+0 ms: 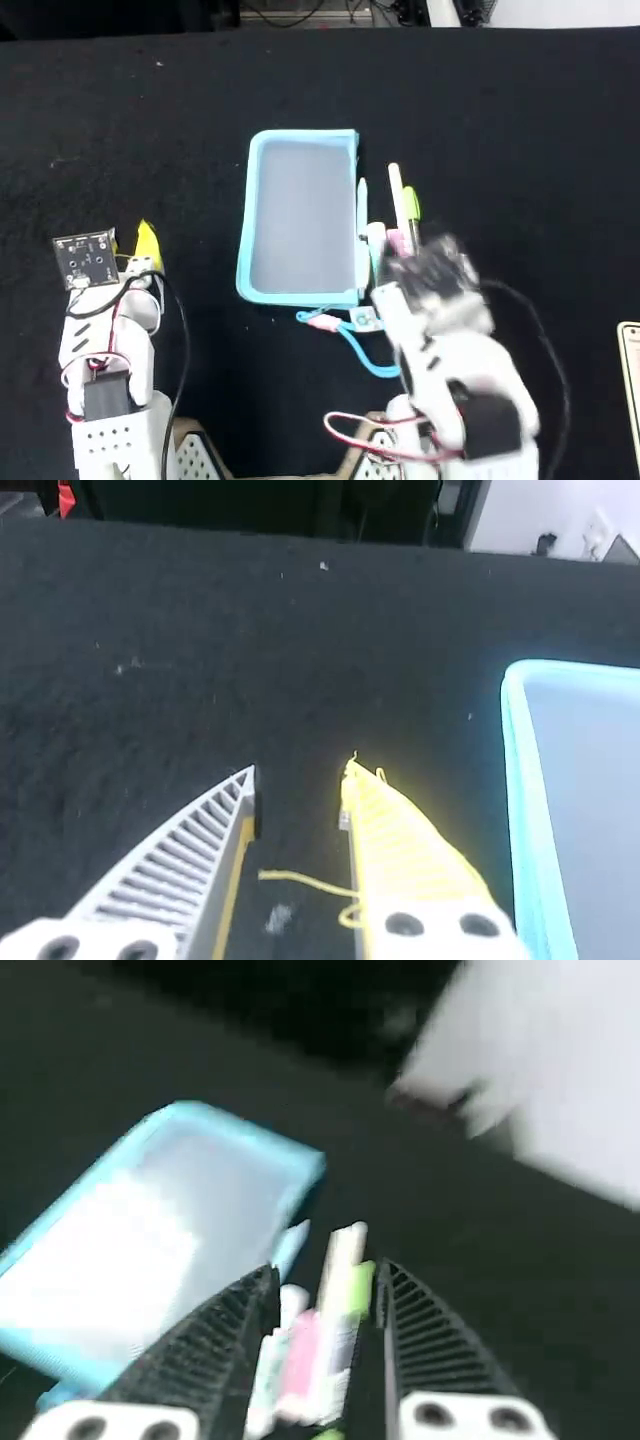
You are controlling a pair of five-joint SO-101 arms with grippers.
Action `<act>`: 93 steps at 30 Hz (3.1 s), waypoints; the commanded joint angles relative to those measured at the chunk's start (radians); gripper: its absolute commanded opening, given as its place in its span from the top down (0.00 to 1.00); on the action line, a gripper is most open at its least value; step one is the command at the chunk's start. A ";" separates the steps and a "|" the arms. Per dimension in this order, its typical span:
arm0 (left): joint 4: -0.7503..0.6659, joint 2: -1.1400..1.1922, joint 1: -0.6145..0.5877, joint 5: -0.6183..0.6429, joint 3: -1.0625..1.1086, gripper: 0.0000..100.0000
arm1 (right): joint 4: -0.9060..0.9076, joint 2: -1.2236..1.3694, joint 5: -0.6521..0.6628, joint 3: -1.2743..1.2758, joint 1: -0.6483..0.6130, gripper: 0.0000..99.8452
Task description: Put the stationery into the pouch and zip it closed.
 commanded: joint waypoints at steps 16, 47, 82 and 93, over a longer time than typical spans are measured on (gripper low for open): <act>0.035 -0.003 0.015 0.006 0.025 0.85 | -0.239 0.476 -0.058 0.269 -0.443 0.84; 0.038 -0.003 0.013 0.006 0.025 0.85 | -0.365 1.064 0.054 0.093 -0.311 0.85; 0.055 -0.003 0.012 0.005 0.025 0.85 | -0.075 0.914 0.137 0.045 -0.163 0.83; 0.057 -0.003 0.007 0.005 0.025 0.85 | -0.242 0.914 0.121 0.183 -0.187 0.85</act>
